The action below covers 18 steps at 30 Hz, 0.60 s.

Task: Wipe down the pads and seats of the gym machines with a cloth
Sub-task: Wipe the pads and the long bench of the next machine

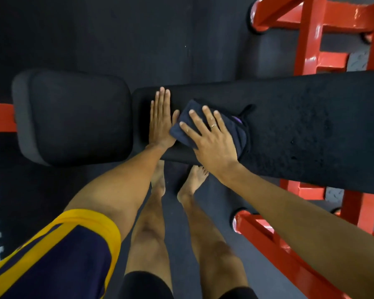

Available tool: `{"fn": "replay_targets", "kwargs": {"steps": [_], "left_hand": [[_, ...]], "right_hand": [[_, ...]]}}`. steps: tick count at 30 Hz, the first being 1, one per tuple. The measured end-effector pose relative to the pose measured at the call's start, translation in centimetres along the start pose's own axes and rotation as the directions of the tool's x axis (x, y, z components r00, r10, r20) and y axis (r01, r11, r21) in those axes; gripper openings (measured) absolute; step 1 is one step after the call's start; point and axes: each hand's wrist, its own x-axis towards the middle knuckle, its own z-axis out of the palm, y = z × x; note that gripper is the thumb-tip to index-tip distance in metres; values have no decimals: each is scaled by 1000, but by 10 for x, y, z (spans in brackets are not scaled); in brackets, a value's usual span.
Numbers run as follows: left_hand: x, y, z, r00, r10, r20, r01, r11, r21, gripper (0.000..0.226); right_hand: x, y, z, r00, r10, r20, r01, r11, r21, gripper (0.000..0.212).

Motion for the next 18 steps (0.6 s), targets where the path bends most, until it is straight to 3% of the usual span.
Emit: {"fn": "replay_targets", "kwargs": {"steps": [4,6,10,13,18], "left_hand": [[-23,-1,3,998,-18,-68,15,998,-55,60],[-36,0,7,997,-15,-81,10,998,-68,59],[-46,-3,11,997,-29,-69,24,997,-67,60],[-57,-5,11,999,-11,-50,9,999,-52,60],[-63,-3,10,998,-23,-54,21,999,-30,60]], "right_hand": [[-40,16,12,962,-273,-2,273,959,-71,70],[-48,34,8,962,-270,-41,266,960,-86,69],[-45,3,9,997,-71,-33,68,993,-94,74],[-54,-18,26,984,-171,55,176,977,-119,71],[-101,23,26,922,-374,97,387,898,-209,62]]}}
